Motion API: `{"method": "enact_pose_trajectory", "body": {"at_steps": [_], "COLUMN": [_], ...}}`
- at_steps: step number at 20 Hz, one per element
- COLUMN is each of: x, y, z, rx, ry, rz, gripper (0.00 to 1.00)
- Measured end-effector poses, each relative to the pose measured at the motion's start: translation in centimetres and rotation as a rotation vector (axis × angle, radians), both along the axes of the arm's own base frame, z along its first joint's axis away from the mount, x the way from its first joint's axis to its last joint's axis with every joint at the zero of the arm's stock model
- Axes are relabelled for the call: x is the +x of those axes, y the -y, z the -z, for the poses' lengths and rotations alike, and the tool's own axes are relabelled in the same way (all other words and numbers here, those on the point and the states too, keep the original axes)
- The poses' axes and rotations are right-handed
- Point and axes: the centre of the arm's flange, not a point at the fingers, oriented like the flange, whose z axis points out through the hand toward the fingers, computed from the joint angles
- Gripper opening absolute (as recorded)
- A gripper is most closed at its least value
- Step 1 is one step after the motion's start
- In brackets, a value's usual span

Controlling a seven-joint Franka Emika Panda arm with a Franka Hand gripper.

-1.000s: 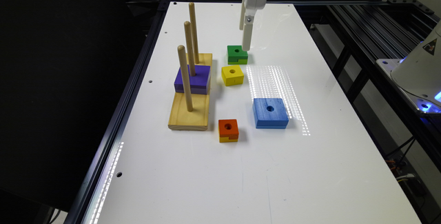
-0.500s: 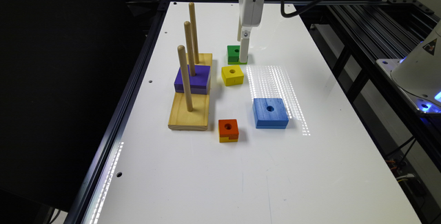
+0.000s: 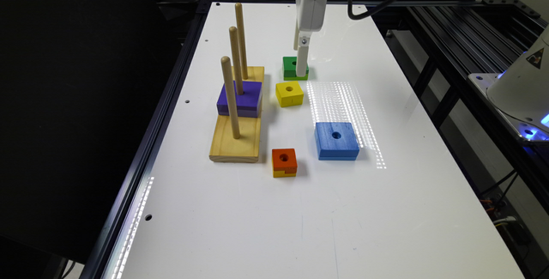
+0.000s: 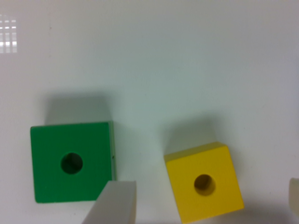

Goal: Pick up yellow block.

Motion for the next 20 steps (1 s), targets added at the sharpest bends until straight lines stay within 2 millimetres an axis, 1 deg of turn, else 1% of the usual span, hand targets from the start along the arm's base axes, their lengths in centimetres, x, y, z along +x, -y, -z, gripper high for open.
{"method": "enact_pose_trajectory", "body": {"at_steps": [4,10,12,17,18,20], "x": [0.4,1.2,1.3,1.5,1.6,1.8], "y": [0.1,0.3,0.3,0.3,0.3,0.3], "z": [-0.2,0.1,0.8,4.3,4.6,4.7], "rx": [-0.001,-0.001,0.0,0.0,0.0,0.0], "ry": [0.007,0.008,0.001,-0.001,0.0,0.002], "rz": [0.002,0.004,0.004,0.004,0.004,0.004], "gripper": [1.0,1.0,1.0,1.0,1.0,1.0]}}
